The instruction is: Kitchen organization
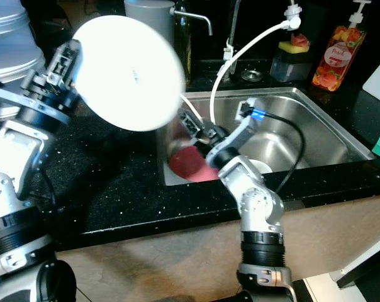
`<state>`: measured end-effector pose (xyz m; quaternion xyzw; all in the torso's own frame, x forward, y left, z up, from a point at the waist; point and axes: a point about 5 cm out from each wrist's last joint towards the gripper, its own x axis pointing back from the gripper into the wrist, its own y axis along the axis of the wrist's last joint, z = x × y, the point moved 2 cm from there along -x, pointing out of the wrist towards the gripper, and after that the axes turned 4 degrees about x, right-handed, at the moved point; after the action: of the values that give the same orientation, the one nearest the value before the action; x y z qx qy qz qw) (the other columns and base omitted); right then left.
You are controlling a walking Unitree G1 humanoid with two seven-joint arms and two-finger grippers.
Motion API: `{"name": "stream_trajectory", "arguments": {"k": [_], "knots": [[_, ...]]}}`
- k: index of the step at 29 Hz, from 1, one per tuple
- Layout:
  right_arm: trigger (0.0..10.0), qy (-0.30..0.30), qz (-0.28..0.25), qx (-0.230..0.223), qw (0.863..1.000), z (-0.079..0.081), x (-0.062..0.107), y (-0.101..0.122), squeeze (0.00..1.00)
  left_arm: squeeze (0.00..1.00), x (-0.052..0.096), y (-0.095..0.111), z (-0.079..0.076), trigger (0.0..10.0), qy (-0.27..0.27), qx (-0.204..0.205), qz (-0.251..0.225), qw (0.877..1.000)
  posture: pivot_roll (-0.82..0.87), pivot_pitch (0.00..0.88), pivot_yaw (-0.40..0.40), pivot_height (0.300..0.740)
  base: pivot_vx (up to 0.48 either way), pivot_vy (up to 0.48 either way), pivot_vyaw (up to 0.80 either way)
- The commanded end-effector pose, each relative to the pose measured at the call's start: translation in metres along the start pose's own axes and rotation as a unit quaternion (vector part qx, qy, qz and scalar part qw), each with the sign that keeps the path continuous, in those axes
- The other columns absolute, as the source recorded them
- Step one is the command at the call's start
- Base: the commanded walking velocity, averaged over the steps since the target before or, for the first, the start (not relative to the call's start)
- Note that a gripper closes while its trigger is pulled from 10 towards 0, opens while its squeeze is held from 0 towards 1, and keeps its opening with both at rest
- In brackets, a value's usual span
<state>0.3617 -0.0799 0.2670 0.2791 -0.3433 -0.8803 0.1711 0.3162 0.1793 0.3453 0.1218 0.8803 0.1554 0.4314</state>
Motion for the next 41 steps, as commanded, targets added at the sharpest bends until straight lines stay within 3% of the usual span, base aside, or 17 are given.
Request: {"name": "stream_trajectory", "arguments": {"k": [1,4,5,6,7,11,12,22,23,24,26,28,29,30,31,32,41], "knots": [[10.0,0.015,0.003,-0.055,0.998,0.005,-0.004,-0.001,1.0,0.0,0.003,-0.001,-0.004,0.0,-0.018,0.036,-0.004,0.999,-0.01,0.098,-0.022,0.74,0.0,0.0,0.0],[10.0,0.035,-0.009,-0.112,0.993,0.012,-0.008,0.003,1.0,0.0,0.005,-0.004,-0.004,0.0,-0.018,0.057,0.0,0.998,-0.01,0.102,-0.021,0.74,0.0,0.0,0.0],[10.0,0.041,-0.016,-0.13,0.991,0.014,-0.009,0.005,0.73,0.0,0.006,-0.006,-0.004,0.0,-0.018,0.06,0.004,0.998,0.0,0.102,-0.021,0.74,0.0,0.0,0.0],[10.0,0.043,-0.021,-0.139,0.989,0.014,-0.009,0.007,0.73,0.0,0.006,-0.006,-0.004,0.0,-0.019,0.06,0.007,0.998,0.0,0.102,-0.021,0.74,0.0,0.0,0.0],[10.0,0.043,-0.022,-0.14,0.989,0.014,-0.009,0.008,0.0,0.0,0.007,-0.006,-0.004,0.0,-0.018,0.057,0.01,0.998,0.0,0.102,-0.021,0.74,0.0,0.0,0.0],[10.0,0.036,-0.021,-0.145,0.989,0.009,-0.007,0.009,0.0,0.0,0.009,-0.002,-0.004,0.0,-0.015,0.053,0.016,0.998,0.0,0.103,-0.021,0.74,0.0,0.0,0.0],[10.0,0.041,-0.019,-0.151,0.987,0.009,-0.006,0.01,1.0,0.0,0.01,0.0,-0.005,0.0,-0.016,0.058,0.016,0.998,0.0,0.104,-0.02,0.74,0.0,0.0,0.0],[10.0,0.101,-0.004,-0.192,0.976,0.024,-0.002,0.011,1.0,0.0,0.014,-0.006,0.002,0.0,0.001,0.086,0.022,0.996,-0.01,0.103,-0.016,0.74,0.0,0.0,0.0],[10.0,0.131,-0.003,-0.218,0.967,0.03,0.0,0.012,0.55,0.0,0.015,-0.01,0.005,0.0,0.009,0.09,0.029,0.995,-0.01,0.105,-0.017,0.74,0.0,0.0,0.0],[10.0,0.131,-0.003,-0.218,0.967,0.03,0.0,0.012,0.55,0.0,0.015,-0.01,0.005,0.0,0.009,0.09,0.029,0.995,-0.01,0.105,-0.017,0.74,0.0,0.0,0.0],[10.0,0.156,-0.006,-0.235,0.959,0.035,0.003,0.014,0.0,0.0,0.016,-0.012,0.01,0.0,0.025,0.095,0.031,0.995,0.0,0.103,-0.017,0.74,0.0,0.0,0.0],[10.0,0.162,-0.007,-0.239,0.957,0.036,0.004,0.015,0.0,0.0,0.017,-0.013,0.012,0.0,0.031,0.096,0.03,0.994,0.0,0.103,-0.017,0.74,0.0,0.0,0.0],[6.6,0.17,-0.007,-0.245,0.954,0.039,0.006,0.017,0.0,0.0,0.019,-0.014,0.021,0.0,0.066,0.087,0.035,0.993,0.0,0.103,-0.016,0.74,0.0,0.0,0.0],[6.6,0.17,-0.007,-0.245,0.954,0.039,0.006,0.017,0.0,0.0,0.019,-0.014,0.021,0.0,0.066,0.087,0.035,0.993,0.0,0.103,-0.016,0.74,0.0,0.0,0.0],[4.0,0.171,-0.008,-0.247,0.954,0.039,0.006,0.017,0.0,0.0,0.019,-0.015,0.023,0.0,0.075,0.086,0.036,0.993,0.0,0.103,-0.016,0.74,0.0,0.0,0.0],[0.0,0.175,-0.009,-0.25,0.952,0.039,0.007,0.018,0.0,0.0,0.02,-0.015,0.026,0.0,0.085,0.084,0.038,0.992,-0.01,0.103,-0.015,0.74,0.0,0.0,0.0],[0.0,0.19,-0.009,-0.255,0.948,0.042,0.01,0.02,0.0,0.0,0.021,-0.016,0.033,0.0,0.102,0.078,0.039,0.991,-0.01,0.103,-0.015,0.74,0.0,0.0,0.0]]}}
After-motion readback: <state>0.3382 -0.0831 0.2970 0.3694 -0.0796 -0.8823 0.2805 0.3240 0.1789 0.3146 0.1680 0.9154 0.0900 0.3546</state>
